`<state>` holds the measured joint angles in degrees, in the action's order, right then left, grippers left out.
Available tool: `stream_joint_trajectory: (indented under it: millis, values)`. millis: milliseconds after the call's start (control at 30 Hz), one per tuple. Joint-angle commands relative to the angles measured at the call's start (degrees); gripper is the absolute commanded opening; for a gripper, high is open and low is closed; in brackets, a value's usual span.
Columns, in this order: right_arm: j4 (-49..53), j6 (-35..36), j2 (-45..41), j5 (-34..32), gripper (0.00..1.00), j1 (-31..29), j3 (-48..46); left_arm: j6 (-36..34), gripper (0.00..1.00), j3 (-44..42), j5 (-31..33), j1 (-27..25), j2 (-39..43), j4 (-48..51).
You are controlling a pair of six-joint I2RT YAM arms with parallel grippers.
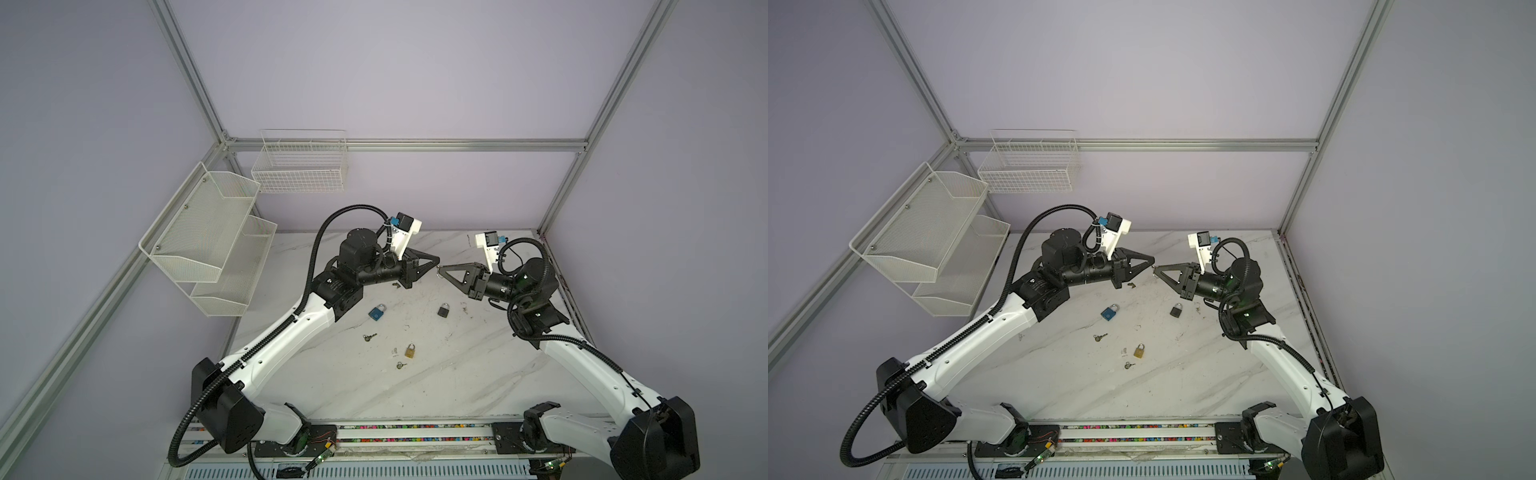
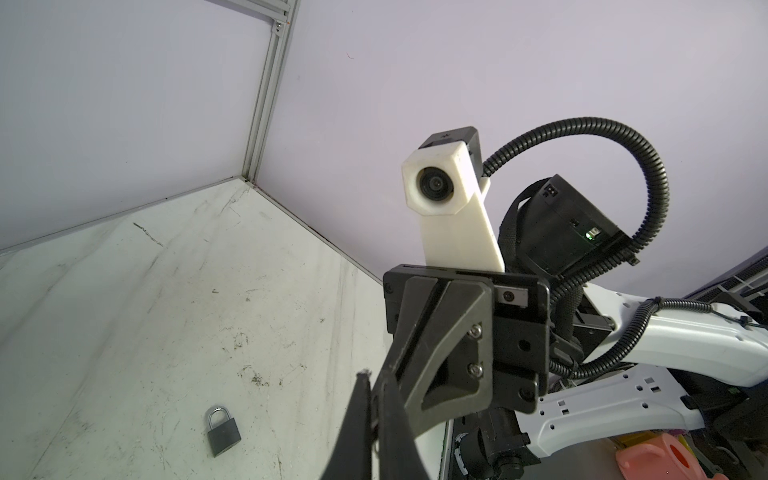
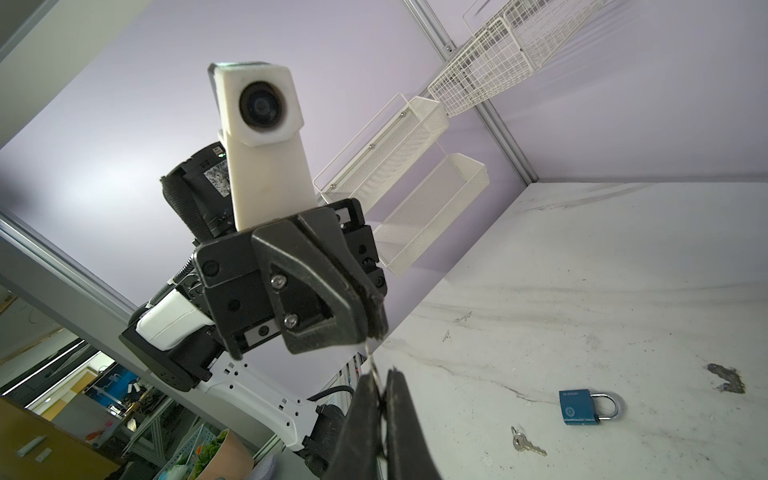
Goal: Unlock with the key
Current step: 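Close the right gripper on the silver key blade hanging from the left gripper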
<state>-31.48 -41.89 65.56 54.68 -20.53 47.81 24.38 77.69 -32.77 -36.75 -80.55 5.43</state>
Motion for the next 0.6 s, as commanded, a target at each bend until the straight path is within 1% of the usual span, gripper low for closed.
stream_joint_trajectory:
  millis: [0, 333, 367, 433, 533, 567]
  values:
    - [-1.9, -0.6, -1.2, -1.1, 0.00, 0.3, -0.4, -1.7, 0.00, 4.9, 0.2, -0.2, 1.2, -0.8]
    - [-1.5, -1.6, -2.5, -2.2, 0.00, 0.8, -0.3, -1.0, 0.00, 6.1, 1.4, -0.1, 0.4, -0.5]
    - [-1.0, -1.7, -2.9, -2.8, 0.00, 0.9, -0.2, -0.9, 0.04, 6.1, 1.8, 0.0, 0.4, -0.7]
    - [-0.2, -2.2, -3.6, -3.8, 0.00, 1.3, -0.2, -0.2, 0.27, 6.1, 2.6, 0.3, 0.6, -1.5]
    - [0.8, -2.7, -4.6, -4.5, 0.00, 2.4, -0.9, 1.3, 0.51, 5.9, 3.1, 1.2, 0.9, -2.7]
    - [1.5, -2.8, -5.0, -4.9, 0.00, 2.5, -1.0, 1.8, 0.58, 5.7, 3.5, 1.4, 1.1, -3.0]
